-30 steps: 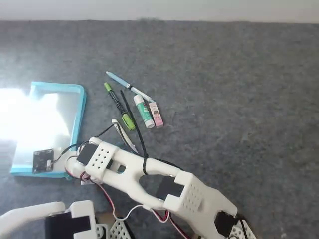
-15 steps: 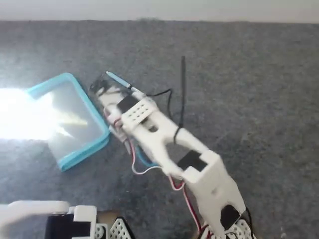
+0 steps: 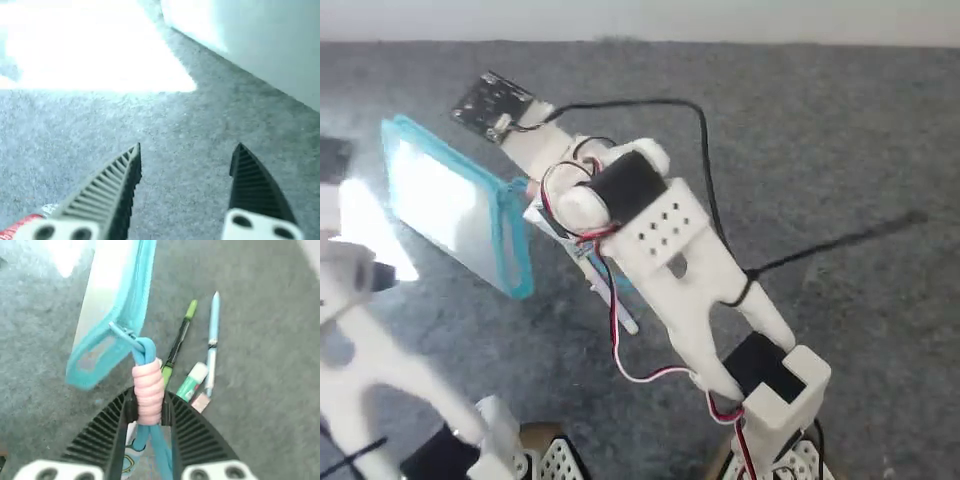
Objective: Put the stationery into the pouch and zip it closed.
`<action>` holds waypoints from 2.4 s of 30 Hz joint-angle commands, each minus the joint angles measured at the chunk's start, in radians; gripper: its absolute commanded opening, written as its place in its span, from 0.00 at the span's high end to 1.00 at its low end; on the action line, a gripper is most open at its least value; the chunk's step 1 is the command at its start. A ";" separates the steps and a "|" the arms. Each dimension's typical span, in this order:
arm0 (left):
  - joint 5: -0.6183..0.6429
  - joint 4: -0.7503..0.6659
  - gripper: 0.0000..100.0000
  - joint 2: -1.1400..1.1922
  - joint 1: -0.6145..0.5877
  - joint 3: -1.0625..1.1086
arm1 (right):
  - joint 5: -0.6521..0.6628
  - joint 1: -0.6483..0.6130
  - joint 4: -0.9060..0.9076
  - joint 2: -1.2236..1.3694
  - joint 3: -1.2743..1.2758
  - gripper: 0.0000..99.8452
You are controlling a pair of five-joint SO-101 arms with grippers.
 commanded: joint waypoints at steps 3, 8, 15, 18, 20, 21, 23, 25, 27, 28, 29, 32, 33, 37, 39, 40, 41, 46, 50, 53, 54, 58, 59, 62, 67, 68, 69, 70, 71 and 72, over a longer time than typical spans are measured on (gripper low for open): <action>0.074 0.061 0.71 -0.204 0.167 -0.044 | 0.048 -0.007 -0.007 0.061 -0.180 0.99; 0.146 0.048 0.70 -0.476 0.233 -0.045 | 0.046 -0.007 -0.030 0.139 -0.227 0.99; 0.259 -0.066 0.70 -0.496 0.120 -0.004 | 0.009 0.027 0.079 0.110 -0.239 0.99; 0.270 -0.089 0.70 -0.436 0.106 -0.008 | -0.012 0.091 0.079 0.039 -0.238 0.99; 0.273 -0.115 0.70 -0.397 0.091 -0.007 | -0.011 0.105 0.081 0.001 -0.233 0.99; 0.273 -0.127 0.70 -0.377 0.084 -0.007 | -0.009 0.107 0.088 -0.012 -0.233 0.99; 0.273 -0.143 0.70 -0.348 0.069 -0.007 | 0.006 0.111 0.116 -0.038 -0.238 0.99; 0.273 -0.153 0.70 -0.325 0.051 -0.008 | 0.020 0.120 0.136 -0.068 -0.238 0.99; 0.273 -0.164 0.70 -0.313 0.034 -0.008 | 0.035 0.142 0.134 -0.094 -0.238 0.99; 0.273 -0.170 0.70 -0.313 0.031 -0.008 | 0.048 0.147 0.125 -0.108 -0.238 0.99; 0.273 -0.172 0.70 -0.313 0.031 -0.008 | 0.057 0.151 0.114 -0.117 -0.238 0.99; 0.273 -0.160 0.70 -0.315 0.038 -0.008 | 0.077 0.156 0.091 -0.130 -0.238 0.99; 0.273 -0.149 0.70 -0.315 0.048 -0.008 | 0.080 0.156 0.081 -0.130 -0.238 0.99; 0.290 -0.081 0.70 -0.316 0.132 -0.010 | 0.091 0.157 0.012 -0.139 -0.238 0.99; 0.328 -0.044 0.70 -0.316 0.207 -0.038 | 0.126 0.157 -0.019 -0.140 -0.241 0.99; 0.354 -0.026 0.70 -0.316 0.249 -0.059 | 0.137 0.157 -0.024 -0.137 -0.250 0.99; 0.382 -0.006 0.70 -0.316 0.295 -0.087 | 0.143 0.157 -0.024 -0.133 -0.258 0.99; 0.580 0.103 0.70 -0.316 0.557 -0.257 | 0.213 0.159 -0.053 -0.139 -0.265 0.99; 0.749 0.192 0.70 -0.316 0.767 -0.392 | 0.255 0.206 -0.091 -0.133 -0.265 0.99; 0.885 0.222 0.70 -0.316 0.865 -0.423 | 0.238 0.282 -0.099 -0.133 -0.265 0.99; 0.911 0.219 0.70 -0.316 0.884 -0.423 | 0.206 0.302 -0.099 -0.133 -0.265 0.99; 0.971 0.170 0.70 -0.315 0.899 -0.395 | 0.106 0.355 -0.073 -0.128 -0.258 0.99; 0.973 0.146 0.70 -0.310 0.899 -0.371 | 0.103 0.358 -0.065 -0.128 -0.258 0.99; 0.950 0.008 0.70 -0.307 0.890 -0.168 | 0.103 0.346 -0.051 -0.143 -0.270 0.99; 0.948 -0.371 0.70 -0.316 0.873 0.186 | 0.135 0.280 0.015 -0.186 -0.302 0.99; 0.948 -0.420 0.70 -0.316 0.842 0.208 | 0.152 0.265 0.038 -0.197 -0.302 0.99; 0.950 -0.442 0.70 -0.310 0.812 0.211 | 0.164 0.252 0.058 -0.209 -0.302 0.99; 0.947 -0.451 0.70 -0.308 0.786 0.211 | 0.175 0.243 0.077 -0.219 -0.302 0.99; 0.944 -0.454 0.70 -0.310 0.758 0.211 | 0.183 0.242 0.090 -0.226 -0.302 0.99; 0.942 -0.457 0.70 -0.313 0.738 0.211 | 0.192 0.242 0.099 -0.234 -0.302 0.99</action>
